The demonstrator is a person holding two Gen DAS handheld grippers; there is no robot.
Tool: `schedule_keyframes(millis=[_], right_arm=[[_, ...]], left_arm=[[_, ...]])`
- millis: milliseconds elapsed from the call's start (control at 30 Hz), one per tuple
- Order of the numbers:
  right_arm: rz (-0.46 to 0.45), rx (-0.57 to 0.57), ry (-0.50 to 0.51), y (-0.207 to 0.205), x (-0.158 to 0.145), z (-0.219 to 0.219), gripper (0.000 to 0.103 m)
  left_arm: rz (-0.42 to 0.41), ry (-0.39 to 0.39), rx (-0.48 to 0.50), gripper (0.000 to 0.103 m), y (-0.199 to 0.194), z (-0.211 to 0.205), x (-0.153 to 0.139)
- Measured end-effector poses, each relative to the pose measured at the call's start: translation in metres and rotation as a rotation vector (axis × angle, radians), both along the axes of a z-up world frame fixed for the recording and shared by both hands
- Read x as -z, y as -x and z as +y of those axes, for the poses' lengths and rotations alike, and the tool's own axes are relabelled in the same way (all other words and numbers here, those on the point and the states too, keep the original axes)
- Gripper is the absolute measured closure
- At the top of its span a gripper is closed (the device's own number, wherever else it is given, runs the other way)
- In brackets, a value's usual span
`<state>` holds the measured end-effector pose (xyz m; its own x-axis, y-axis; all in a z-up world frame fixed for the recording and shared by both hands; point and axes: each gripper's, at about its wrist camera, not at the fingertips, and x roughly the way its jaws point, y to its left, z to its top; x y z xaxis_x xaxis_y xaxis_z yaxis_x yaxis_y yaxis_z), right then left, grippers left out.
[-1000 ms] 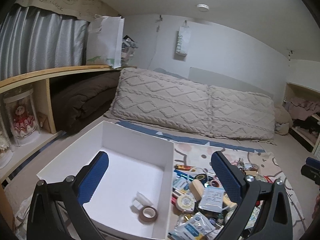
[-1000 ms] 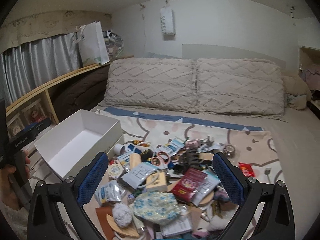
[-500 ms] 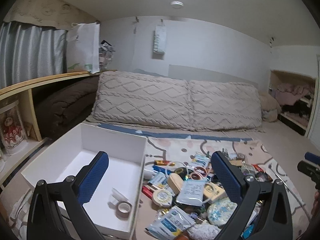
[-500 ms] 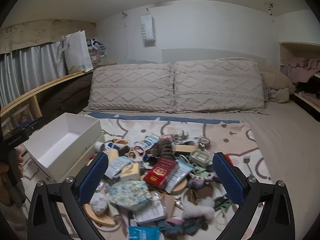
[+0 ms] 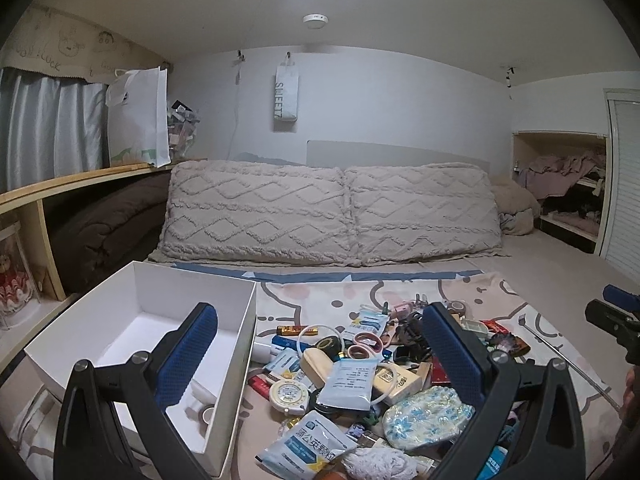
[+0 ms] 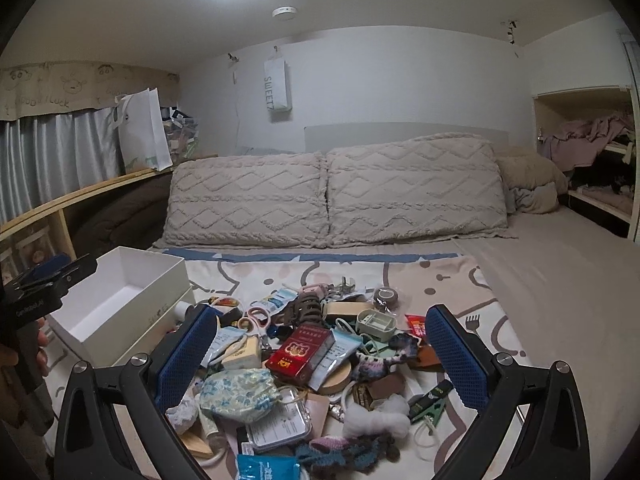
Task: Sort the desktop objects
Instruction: 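Move both tools over the pile toward the white gauze and mesh ball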
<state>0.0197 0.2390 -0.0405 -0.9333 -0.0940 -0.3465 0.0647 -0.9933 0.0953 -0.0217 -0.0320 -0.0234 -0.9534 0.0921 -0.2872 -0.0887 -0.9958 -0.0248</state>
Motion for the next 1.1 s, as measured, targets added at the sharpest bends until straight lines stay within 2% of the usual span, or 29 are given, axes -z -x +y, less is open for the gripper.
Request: schedule_keyframes(millis=[200, 467, 767, 933, 1100], right_arm=[[0.026, 0.021, 0.016, -0.006, 0.004, 0.006, 0.0], [0.019, 0.026, 0.01, -0.005, 0.015, 0.008, 0.0], [-0.004, 0.076, 0.043, -0.003, 0.036, 0.013, 0.0], [-0.06, 0.051, 0.068, -0.001, 0.05, 0.016, 0.0], [-0.118, 0.055, 0.051, 0.0, 0.068, 0.018, 0.0]], left_arm=[[0.012, -0.021, 0.027, 0.0, -0.006, 0.004, 0.007], [0.001, -0.008, 0.049, 0.0, -0.008, 0.013, 0.019], [-0.098, -0.034, 0.095, 0.0, -0.007, 0.015, 0.046], [-0.129, -0.027, 0.129, 0.0, -0.01, 0.024, 0.057], [-0.15, -0.004, 0.129, 0.0, -0.013, 0.034, 0.067]])
